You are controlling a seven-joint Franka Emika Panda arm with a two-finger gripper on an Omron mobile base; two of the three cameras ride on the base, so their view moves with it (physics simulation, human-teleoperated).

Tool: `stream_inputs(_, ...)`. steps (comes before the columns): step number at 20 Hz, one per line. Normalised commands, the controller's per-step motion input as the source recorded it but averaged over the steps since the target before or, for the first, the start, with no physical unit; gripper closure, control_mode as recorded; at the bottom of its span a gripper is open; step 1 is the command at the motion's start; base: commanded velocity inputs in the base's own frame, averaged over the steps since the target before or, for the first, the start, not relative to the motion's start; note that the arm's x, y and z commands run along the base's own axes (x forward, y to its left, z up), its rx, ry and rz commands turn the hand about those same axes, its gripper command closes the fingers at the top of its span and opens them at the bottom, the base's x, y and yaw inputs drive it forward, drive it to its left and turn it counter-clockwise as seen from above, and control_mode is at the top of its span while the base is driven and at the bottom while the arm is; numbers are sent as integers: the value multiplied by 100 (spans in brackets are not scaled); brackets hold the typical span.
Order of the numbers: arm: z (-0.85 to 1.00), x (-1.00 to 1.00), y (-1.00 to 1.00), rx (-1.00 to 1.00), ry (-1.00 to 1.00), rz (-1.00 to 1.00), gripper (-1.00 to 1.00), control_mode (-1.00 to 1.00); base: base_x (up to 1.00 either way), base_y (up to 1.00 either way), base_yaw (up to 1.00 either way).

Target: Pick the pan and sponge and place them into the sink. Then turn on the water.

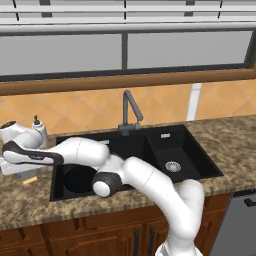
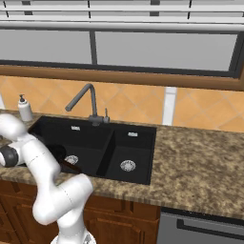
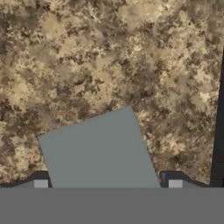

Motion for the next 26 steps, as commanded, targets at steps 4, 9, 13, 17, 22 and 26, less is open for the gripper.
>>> stream_inputs(4,-25,-61,-72,-1,0,0,100,-100,0,0,0)
stream_inputs(9,-100,-42,-91,3,0,7,100,-100,0,0,0)
stream_inputs(13,-65,-35,-67,9,-2,5,100,-100,0,0,0)
stream_inputs(17,-91,-36,-59,1,0,1,100,-100,0,0,0)
stream_inputs(22,-58,-29,-60,3,0,0,100,-100,0,0,0)
stream_inputs(26,18,-10,-43,5,0,0,100,-100,0,0,0)
